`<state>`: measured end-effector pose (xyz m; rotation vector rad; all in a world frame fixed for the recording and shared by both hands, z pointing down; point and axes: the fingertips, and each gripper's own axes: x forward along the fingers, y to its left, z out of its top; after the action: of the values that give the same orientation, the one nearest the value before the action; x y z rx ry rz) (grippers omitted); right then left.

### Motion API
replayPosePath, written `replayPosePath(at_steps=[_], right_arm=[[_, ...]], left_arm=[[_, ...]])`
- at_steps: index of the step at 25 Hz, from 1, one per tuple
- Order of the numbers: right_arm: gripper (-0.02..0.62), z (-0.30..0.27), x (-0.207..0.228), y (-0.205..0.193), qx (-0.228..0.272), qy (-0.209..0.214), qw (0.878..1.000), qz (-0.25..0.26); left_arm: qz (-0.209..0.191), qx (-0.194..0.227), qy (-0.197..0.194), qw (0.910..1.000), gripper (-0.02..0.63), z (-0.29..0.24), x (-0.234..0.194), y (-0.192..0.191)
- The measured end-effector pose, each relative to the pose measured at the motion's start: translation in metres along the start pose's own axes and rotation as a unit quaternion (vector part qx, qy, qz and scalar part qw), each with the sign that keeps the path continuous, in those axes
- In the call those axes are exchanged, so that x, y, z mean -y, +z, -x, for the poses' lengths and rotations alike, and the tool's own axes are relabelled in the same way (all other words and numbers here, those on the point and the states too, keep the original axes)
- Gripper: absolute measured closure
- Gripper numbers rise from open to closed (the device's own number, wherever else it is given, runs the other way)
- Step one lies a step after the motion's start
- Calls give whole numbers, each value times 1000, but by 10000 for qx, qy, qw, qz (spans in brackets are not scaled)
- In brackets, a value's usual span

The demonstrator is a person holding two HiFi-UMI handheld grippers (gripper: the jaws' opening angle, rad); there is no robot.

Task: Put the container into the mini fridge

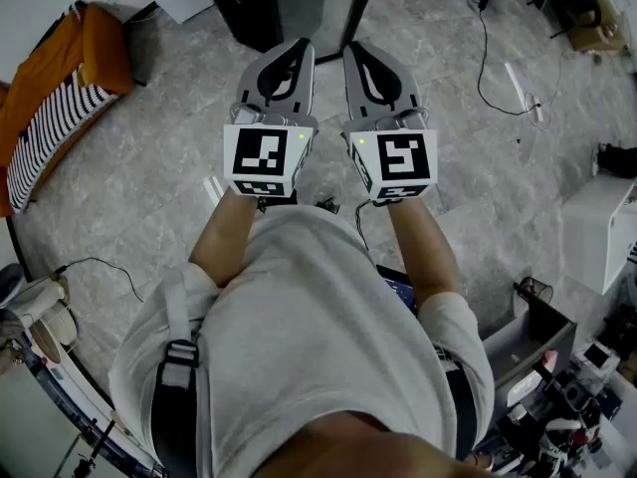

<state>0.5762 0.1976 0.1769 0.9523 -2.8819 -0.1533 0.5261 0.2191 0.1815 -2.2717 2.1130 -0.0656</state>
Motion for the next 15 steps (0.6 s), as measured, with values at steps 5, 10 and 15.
replayPosePath(at_steps=[5, 10, 15], right_arm=[[558, -30, -28, -6, 48, 279, 9996, -83], [557, -70, -67, -12, -74, 947, 9954, -95], [557, -118, -104, -9, 15, 1405, 9900, -137]], left_arm=[[-112, -123, 21, 9999, 595, 6, -27, -12], [-154, -262, 424, 9986, 595, 17, -73, -24], [-120, -379, 915, 9950, 595, 27, -133, -36]])
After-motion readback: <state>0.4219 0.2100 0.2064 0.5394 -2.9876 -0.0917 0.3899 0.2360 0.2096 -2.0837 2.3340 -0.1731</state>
